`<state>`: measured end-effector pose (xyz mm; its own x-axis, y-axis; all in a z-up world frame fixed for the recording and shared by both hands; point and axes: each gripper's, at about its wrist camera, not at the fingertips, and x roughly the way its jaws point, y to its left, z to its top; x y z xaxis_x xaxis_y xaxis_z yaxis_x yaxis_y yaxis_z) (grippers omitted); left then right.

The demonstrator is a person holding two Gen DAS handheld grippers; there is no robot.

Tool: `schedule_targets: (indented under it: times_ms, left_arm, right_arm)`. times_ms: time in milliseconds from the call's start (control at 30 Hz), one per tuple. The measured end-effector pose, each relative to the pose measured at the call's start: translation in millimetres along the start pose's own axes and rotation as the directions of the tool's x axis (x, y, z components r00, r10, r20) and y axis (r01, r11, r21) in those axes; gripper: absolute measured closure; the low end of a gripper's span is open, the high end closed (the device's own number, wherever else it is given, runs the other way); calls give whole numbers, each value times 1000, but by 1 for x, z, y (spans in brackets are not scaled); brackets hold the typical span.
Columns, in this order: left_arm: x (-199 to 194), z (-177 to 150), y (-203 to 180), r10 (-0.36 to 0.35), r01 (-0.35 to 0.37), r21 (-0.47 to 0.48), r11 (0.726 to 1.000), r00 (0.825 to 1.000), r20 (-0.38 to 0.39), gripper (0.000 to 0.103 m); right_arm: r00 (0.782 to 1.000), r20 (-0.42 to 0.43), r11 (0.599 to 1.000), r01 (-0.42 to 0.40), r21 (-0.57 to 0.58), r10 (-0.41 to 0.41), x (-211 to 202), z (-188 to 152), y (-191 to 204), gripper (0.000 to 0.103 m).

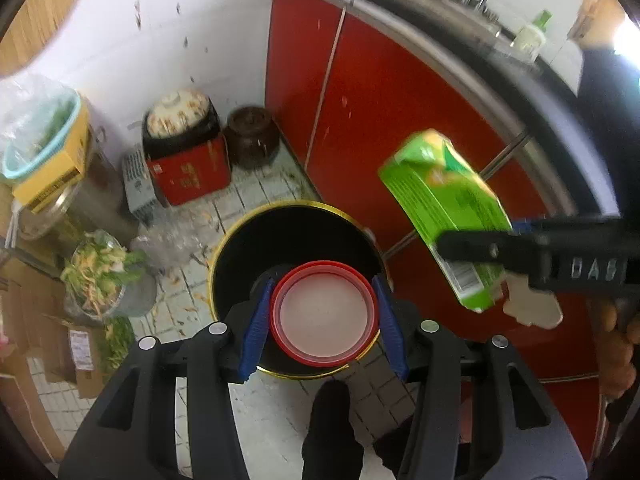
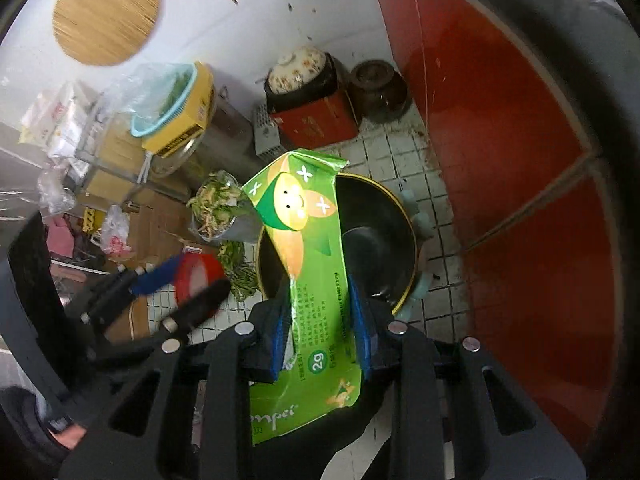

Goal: Collect trash
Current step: 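Carry cap and wrapper to the black bin and open both tools over it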

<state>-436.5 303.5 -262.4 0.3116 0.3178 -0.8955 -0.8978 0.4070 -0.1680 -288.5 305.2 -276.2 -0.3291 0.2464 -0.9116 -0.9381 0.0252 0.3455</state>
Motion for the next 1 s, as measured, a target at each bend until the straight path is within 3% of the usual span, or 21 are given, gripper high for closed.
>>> schedule_targets:
  times_ms: [267,300,333,367,400,567,667,833,1000]
  left_arm:
    - [40,-9,19,-10,8,-38,999,998,-56,54]
    - [43,-10,21,-14,11,-46,999,998,-63,49]
    - [45,-11,23,-16,12,-57,998,997,-69,39]
    - [47,-12,25,-12,8,-67,998,998,-69,23]
    - [46,-13,27,-4,-1,-75,997,998,-59,19]
    - [45,-15,28,-7,1,-78,997,997,-72,16]
    - [34,-14,26,5,-9,-57,998,998,-68,16]
    - [-9,-9,15,32,-33,-6,999,999,-39,14]
    - [-66,7,-15,88,-87,68,994,996,-12,14]
  right_arm:
    - [998,-42,999,47,-17,-48,53,21,1,69]
    - [998,-41,999,48,-15,-49,56,24,1,60]
    - [998,-47,999,44,-5,-44,58,26,0,40]
    - [998,-41,999,44,0,-44,59,27,0,31]
    - [999,-28,999,44,5,-44,57,28,0,22]
    - [999,-31,999,31,11,-31,50,27,-1,20]
    - [999,-26,999,35,14,-35,34,24,2,19]
    - [998,30,998,56,13,-57,-25,11,7,13]
    - [981,164,995,103,19,-105,-132,-17,5,9]
